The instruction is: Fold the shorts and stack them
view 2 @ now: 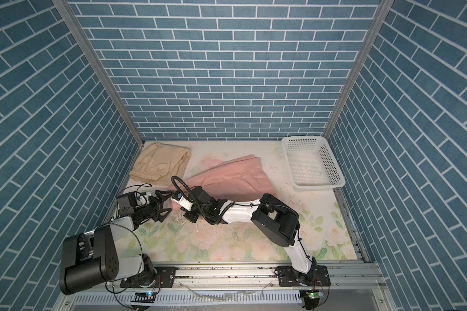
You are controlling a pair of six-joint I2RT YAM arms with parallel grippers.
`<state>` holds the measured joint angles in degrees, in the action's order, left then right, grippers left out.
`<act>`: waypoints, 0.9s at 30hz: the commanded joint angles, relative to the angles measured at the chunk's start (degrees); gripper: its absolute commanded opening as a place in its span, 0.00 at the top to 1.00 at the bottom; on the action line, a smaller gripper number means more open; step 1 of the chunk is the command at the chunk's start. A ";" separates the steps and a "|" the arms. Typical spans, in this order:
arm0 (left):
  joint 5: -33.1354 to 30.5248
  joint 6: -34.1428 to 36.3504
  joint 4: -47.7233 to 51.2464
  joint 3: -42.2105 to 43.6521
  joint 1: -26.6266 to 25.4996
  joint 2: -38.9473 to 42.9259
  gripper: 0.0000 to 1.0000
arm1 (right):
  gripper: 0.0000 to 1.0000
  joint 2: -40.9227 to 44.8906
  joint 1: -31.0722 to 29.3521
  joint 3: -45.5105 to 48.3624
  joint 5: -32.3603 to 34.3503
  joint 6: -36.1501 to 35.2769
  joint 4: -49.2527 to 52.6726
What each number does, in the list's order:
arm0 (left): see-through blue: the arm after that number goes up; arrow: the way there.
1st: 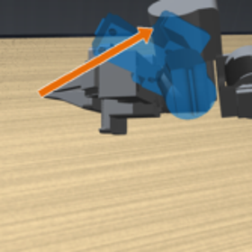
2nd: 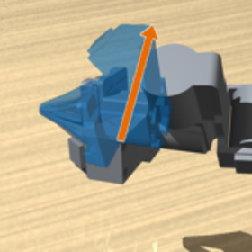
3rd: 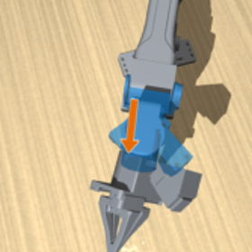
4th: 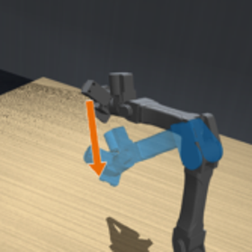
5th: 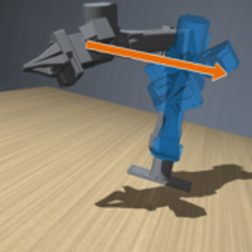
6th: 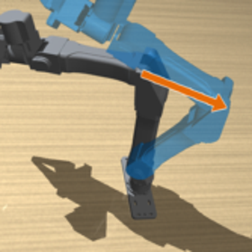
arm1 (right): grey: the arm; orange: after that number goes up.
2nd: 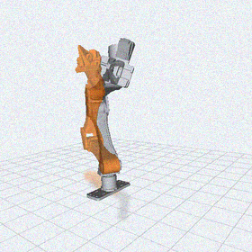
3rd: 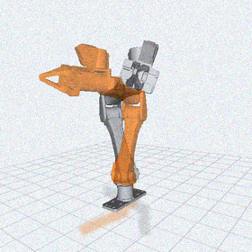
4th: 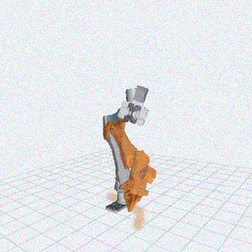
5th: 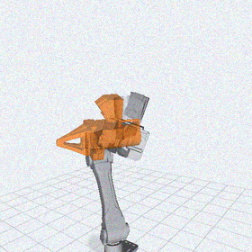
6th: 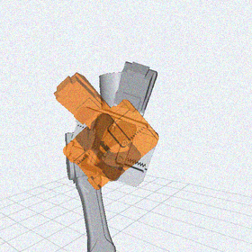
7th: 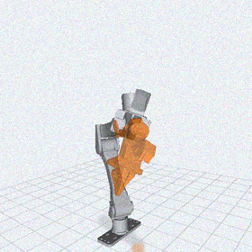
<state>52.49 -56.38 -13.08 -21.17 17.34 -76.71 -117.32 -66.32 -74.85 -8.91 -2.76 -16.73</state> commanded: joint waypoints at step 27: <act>-17.07 38.04 70.55 -34.42 -12.25 11.14 1.00 | 0.67 33.45 14.71 19.58 -5.17 8.85 11.05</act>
<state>38.06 -28.05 40.58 -51.90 5.32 -64.90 -83.79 -51.66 -56.16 -13.67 6.68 -12.27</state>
